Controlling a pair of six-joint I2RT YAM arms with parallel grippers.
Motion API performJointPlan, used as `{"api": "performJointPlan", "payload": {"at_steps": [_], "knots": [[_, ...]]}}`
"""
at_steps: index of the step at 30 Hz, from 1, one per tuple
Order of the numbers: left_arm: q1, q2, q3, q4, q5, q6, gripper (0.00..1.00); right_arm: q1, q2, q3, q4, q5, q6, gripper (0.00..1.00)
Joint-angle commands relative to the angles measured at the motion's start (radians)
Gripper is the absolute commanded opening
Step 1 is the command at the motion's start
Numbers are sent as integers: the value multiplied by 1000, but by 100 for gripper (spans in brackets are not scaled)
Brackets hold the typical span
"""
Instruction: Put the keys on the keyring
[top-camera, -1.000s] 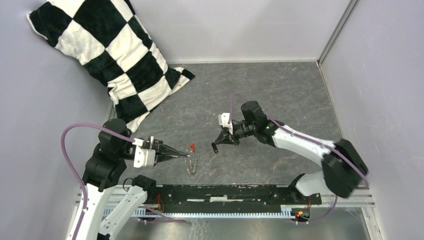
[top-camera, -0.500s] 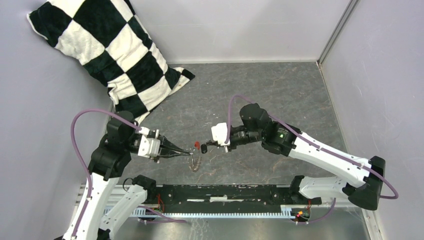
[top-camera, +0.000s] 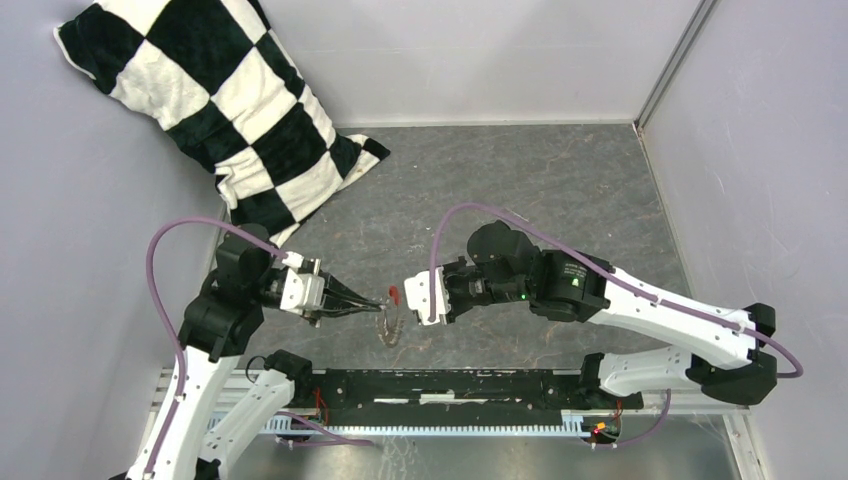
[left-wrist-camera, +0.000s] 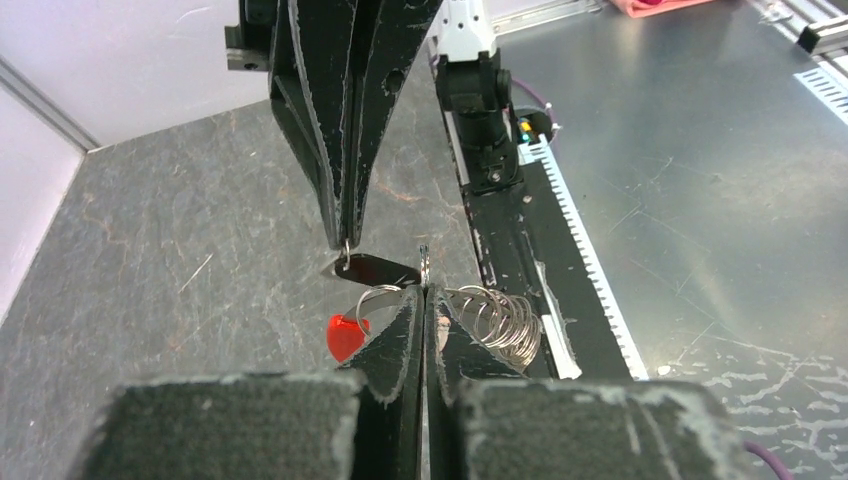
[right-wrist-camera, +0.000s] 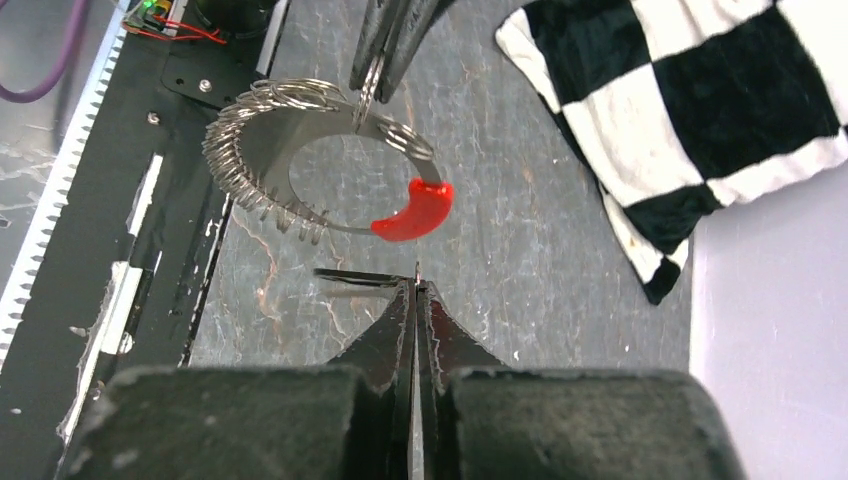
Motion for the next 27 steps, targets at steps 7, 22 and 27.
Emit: {"api": "performJointPlan", "payload": {"at_steps": [7, 22, 27], "knots": [[0, 1, -15, 52, -59, -204, 2, -1, -76, -142, 125, 226, 13, 1], [0, -34, -14, 110, -29, -354, 2, -1, -48, -72, 98, 82, -88, 0], [0, -31, -9, 107, 18, -306, 2, -1, -57, -87, 91, 32, -226, 0]]}}
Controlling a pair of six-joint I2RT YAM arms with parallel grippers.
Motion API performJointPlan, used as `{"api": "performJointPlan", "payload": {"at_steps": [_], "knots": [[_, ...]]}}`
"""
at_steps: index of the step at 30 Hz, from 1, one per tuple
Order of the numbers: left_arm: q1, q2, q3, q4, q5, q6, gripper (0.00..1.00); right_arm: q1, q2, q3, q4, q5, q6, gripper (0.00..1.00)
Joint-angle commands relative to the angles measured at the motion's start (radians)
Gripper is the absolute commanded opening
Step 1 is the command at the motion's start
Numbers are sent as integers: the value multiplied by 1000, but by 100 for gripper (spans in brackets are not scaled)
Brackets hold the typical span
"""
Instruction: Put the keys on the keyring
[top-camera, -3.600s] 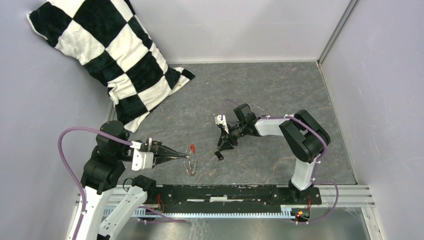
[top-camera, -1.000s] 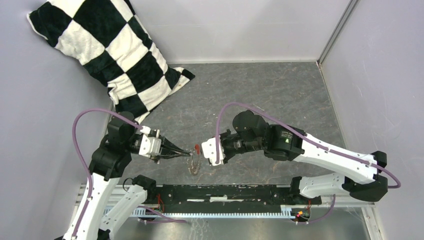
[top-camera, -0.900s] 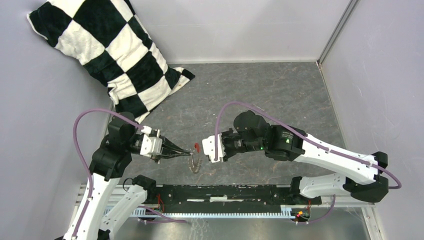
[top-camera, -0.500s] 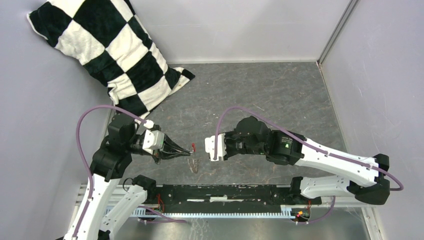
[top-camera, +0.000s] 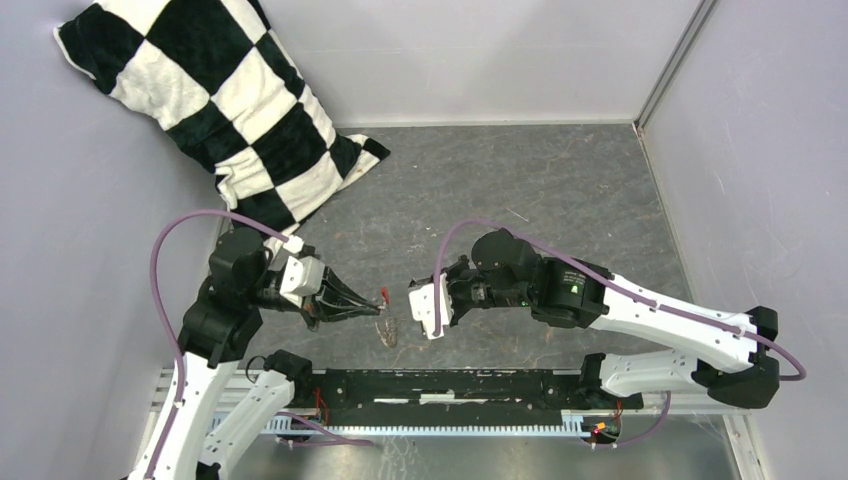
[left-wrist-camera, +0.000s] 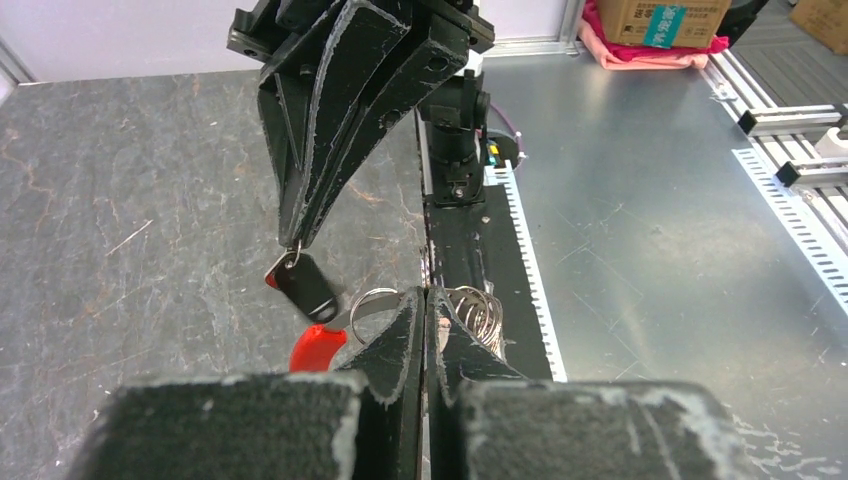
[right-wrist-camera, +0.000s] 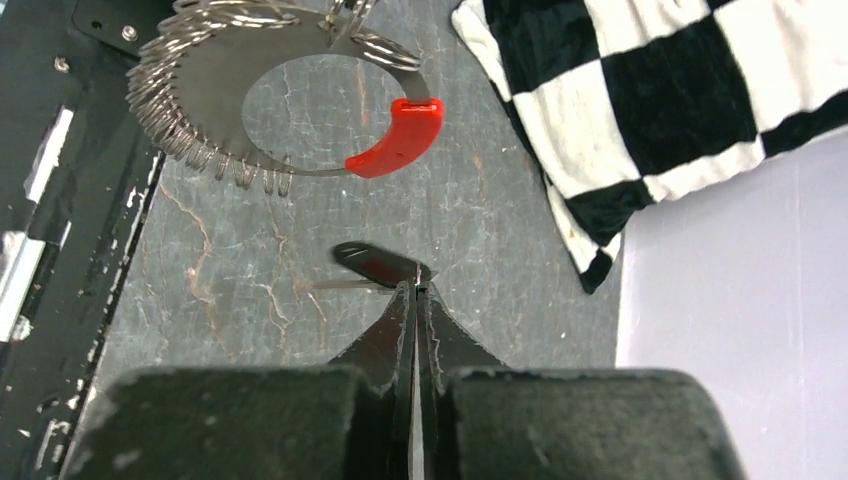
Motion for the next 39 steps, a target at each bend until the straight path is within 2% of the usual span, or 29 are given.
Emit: {"api": "performJointPlan", "payload": {"at_steps": [1, 4, 7, 10, 16, 20, 29, 39], "knots": [[0, 5, 16, 4, 72, 29, 2, 2, -5, 34, -7, -57, -152, 0], [0, 16, 36, -86, 63, 156, 2, 2, 6, 51, -7, -34, -196, 0], [0, 45, 82, -262, 57, 361, 2, 2, 10, 74, -9, -37, -233, 0], [0, 55, 100, -348, 46, 446, 2, 2, 18, 100, -3, -70, -245, 0], [-1, 59, 114, -378, 45, 453, 2, 2, 18, 97, 31, -201, -242, 0], [-1, 60, 117, -379, 41, 450, 2, 9, 29, 96, 55, -234, -218, 1], [-1, 52, 112, -379, 39, 450, 2, 59, 57, 107, 36, -249, -242, 1], [-1, 18, 104, -380, 48, 538, 2, 110, 64, 88, 81, -210, -250, 1]]}}
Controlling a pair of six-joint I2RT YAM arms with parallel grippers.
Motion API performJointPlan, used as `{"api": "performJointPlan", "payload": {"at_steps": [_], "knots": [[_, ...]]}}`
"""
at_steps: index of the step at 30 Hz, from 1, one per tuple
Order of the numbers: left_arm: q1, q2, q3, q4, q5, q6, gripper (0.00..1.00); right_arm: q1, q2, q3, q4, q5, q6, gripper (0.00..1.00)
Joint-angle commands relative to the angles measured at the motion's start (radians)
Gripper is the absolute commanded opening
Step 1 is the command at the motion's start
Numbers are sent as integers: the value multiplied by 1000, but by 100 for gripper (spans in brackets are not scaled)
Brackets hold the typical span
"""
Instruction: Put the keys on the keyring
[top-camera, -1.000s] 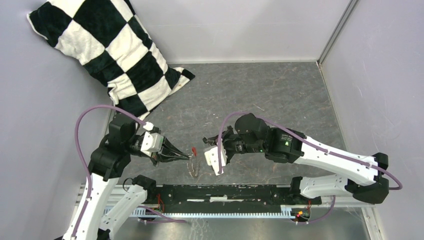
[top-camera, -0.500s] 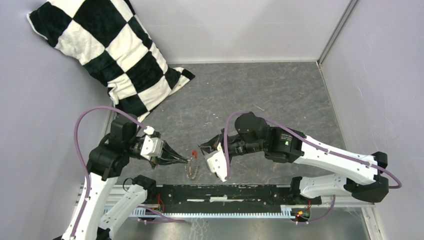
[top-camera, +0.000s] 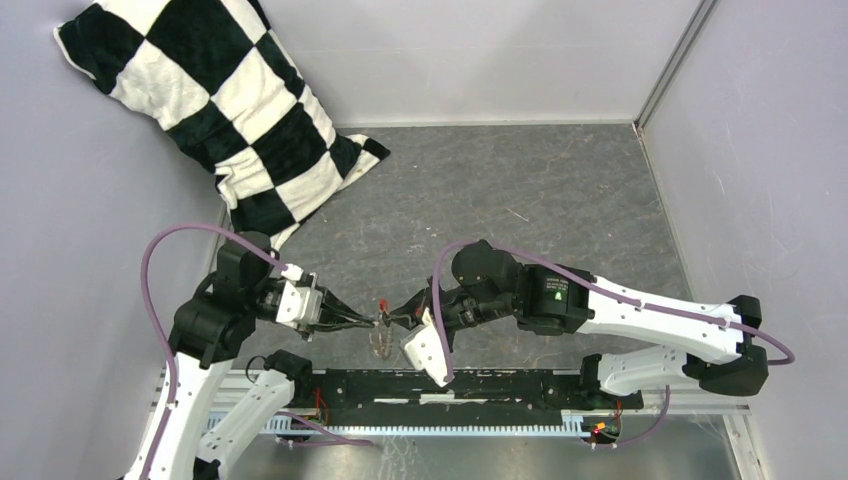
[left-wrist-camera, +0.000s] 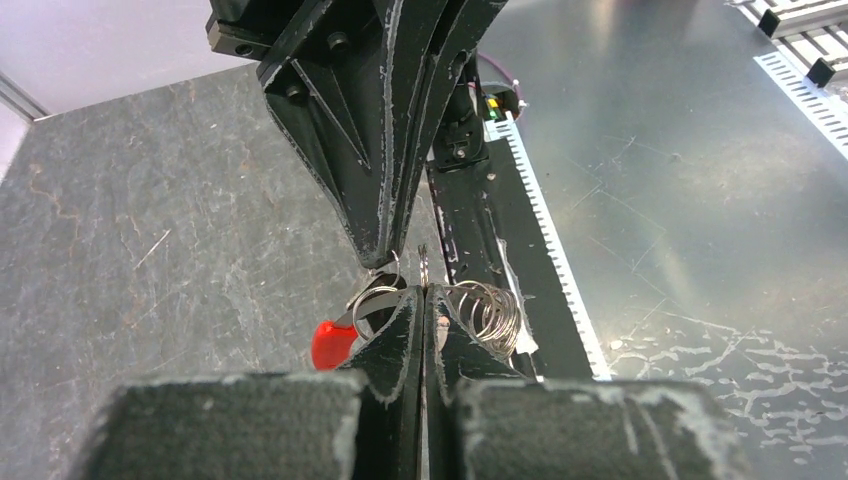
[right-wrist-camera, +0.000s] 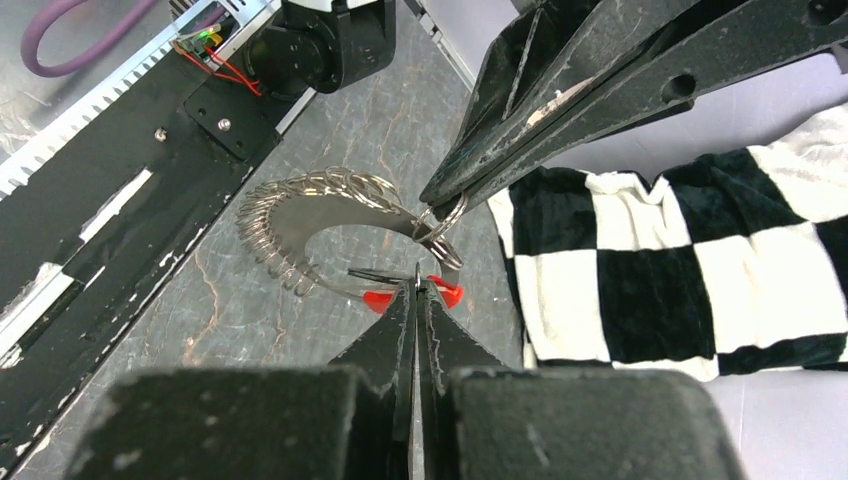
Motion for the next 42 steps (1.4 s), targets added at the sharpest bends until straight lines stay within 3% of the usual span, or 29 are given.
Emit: {"api": "performJointPlan", "payload": {"at_steps": [1, 42], "knots": [[-1, -18, 22, -4, 21, 78, 2, 14, -17, 18, 67, 14, -23, 1], [-1, -2, 65, -8, 44, 68, 2, 122, -42, 61, 28, 114, -128, 1]]}}
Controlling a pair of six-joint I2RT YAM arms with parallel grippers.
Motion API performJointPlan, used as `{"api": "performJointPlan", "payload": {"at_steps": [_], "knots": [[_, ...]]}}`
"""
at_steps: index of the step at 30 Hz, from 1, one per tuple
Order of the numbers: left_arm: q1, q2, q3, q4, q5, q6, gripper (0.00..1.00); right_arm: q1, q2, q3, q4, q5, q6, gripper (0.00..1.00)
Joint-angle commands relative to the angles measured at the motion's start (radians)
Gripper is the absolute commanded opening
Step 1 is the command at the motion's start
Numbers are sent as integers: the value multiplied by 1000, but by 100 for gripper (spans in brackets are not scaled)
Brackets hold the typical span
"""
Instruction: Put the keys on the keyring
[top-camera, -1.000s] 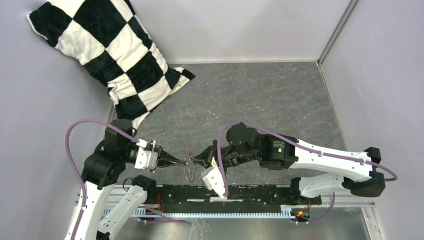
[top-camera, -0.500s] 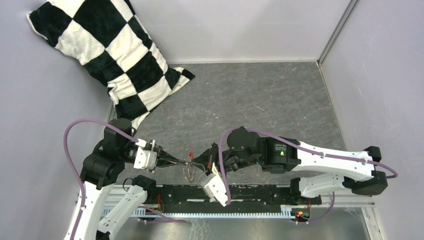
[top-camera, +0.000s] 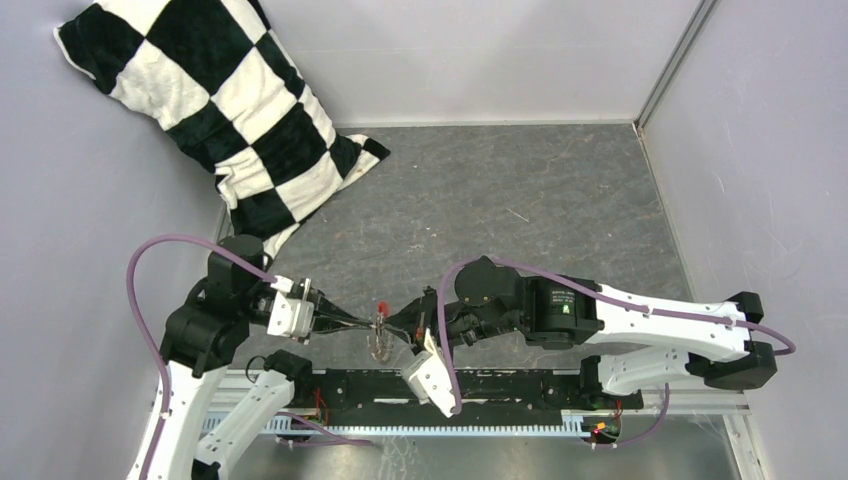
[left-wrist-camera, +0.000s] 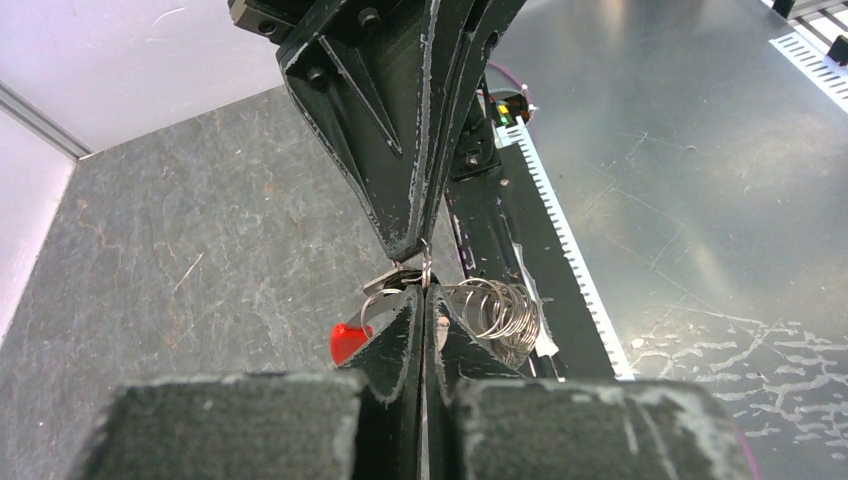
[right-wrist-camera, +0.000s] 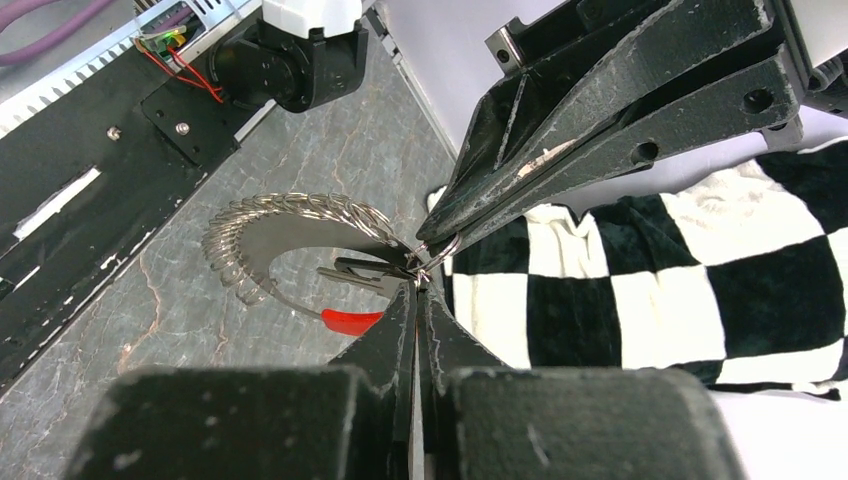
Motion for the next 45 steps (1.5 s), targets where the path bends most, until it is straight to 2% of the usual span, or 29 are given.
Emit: {"api": "performJointPlan", "payload": {"at_steps": [1, 26, 45], "knots": [[-1, 21, 30, 10, 32, 3, 2, 12, -35, 31, 14, 5, -18, 1], [-1, 16, 46, 10, 35, -12, 2, 12, -41, -27, 24, 44, -34, 1], [-1, 38, 46, 9, 32, -29, 2, 17, -41, -8, 56, 4, -38, 0]]}}
